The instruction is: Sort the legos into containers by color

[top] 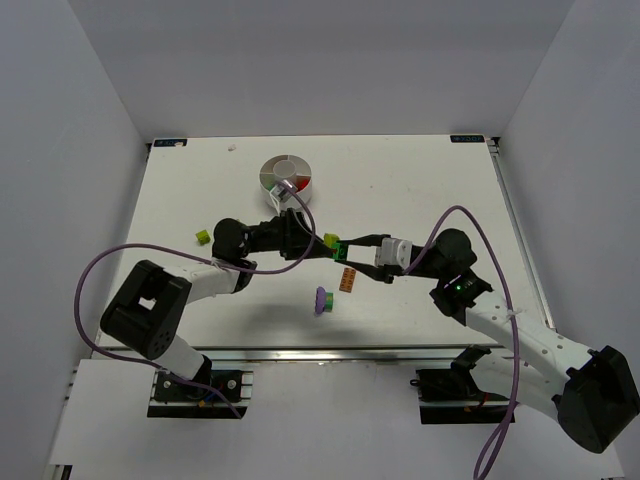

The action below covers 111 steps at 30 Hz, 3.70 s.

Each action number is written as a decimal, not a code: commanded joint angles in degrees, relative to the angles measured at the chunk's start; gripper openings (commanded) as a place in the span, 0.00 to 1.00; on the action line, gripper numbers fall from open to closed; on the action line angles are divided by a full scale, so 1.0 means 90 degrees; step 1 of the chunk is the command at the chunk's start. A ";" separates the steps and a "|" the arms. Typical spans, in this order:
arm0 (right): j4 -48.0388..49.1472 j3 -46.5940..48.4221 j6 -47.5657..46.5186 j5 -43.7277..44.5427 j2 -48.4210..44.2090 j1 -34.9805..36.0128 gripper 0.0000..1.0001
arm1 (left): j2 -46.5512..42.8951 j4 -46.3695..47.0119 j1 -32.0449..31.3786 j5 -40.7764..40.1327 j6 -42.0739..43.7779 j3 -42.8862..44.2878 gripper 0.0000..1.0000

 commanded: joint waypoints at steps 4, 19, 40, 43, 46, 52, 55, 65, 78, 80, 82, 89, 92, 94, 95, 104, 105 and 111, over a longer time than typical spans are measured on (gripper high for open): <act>0.0604 0.0048 -0.0014 0.0197 -0.0129 0.0097 0.00 | 0.0021 0.1774 -0.0184 0.0315 -0.0225 0.0164 0.61; 0.0663 -0.0177 -0.0004 0.0285 -0.0393 0.0097 0.00 | 0.0109 0.2546 -0.0164 0.0364 -0.0655 0.0281 0.22; 0.0858 -0.0519 0.0191 0.0664 -0.0999 0.0019 0.00 | 0.0246 0.2976 0.0275 0.0208 -0.0919 0.0447 0.04; 0.0897 -0.0490 0.0250 0.1365 -0.1076 0.0009 0.00 | 0.0295 0.2101 0.0363 0.0169 -0.0569 0.0613 0.00; 0.0955 -0.0480 0.0396 0.1778 -0.1135 -0.0088 0.00 | 0.0237 0.0091 0.0490 0.0003 0.0552 0.0935 0.00; 0.0965 -0.0490 0.0631 0.1819 -0.1155 -0.0361 0.00 | 0.0273 -0.7624 0.0607 -0.2279 0.5813 0.3146 0.00; 0.0956 -0.0509 0.0748 0.1702 -0.1174 -0.0469 0.00 | 0.0713 -0.9413 0.0636 -0.3569 0.6433 0.4328 0.00; 0.0995 -0.0519 0.0953 0.1525 -0.1253 -0.0723 0.00 | 0.2599 -1.1955 0.0607 -0.6566 0.7693 0.7427 0.00; 0.1014 -0.0519 0.0992 0.1447 -0.1126 -0.0743 0.00 | 0.3459 -1.0999 0.0344 -0.7537 0.9813 0.8220 0.03; 0.1024 -0.0538 0.0992 0.1447 -0.1126 -0.0743 0.00 | 0.3488 -1.0785 0.0305 -0.7420 0.9950 0.8270 0.03; 0.1043 -0.0548 0.0973 0.1447 -0.1097 -0.0743 0.00 | 0.3488 -1.0609 0.0275 -0.7313 1.0105 0.8231 0.03; 0.1053 -0.0548 0.0943 0.1447 -0.1057 -0.0743 0.00 | 0.4122 -1.0635 0.0256 -0.7389 1.0614 0.8989 0.06; 0.1053 -0.0558 0.0924 0.1467 -0.1057 -0.0743 0.00 | 0.4552 -1.0861 0.0256 -0.7497 1.0741 0.9450 0.07; 0.1063 -0.0568 0.0914 0.1467 -0.1057 -0.0752 0.00 | 0.4650 -1.0833 0.0256 -0.7556 1.0819 0.9461 0.09; 0.1063 -0.0568 0.0904 0.1467 -0.1057 -0.0752 0.00 | 0.4670 -1.0804 0.0256 -0.7614 1.0848 0.9461 0.09; 0.1073 -0.0568 0.0885 0.1506 -0.1038 -0.0762 0.00 | 0.4729 -1.0901 0.0256 -0.7732 1.0985 0.9529 0.13; 0.1073 -0.0568 0.0885 0.1506 -0.1038 -0.0762 0.00 | 0.4709 -1.0911 0.0256 -0.7761 1.0985 0.9510 0.13; 0.1073 -0.0568 0.0914 0.1496 -0.1067 -0.0821 0.00 | 0.4680 -1.0989 0.0256 -0.7878 1.1141 0.9334 0.14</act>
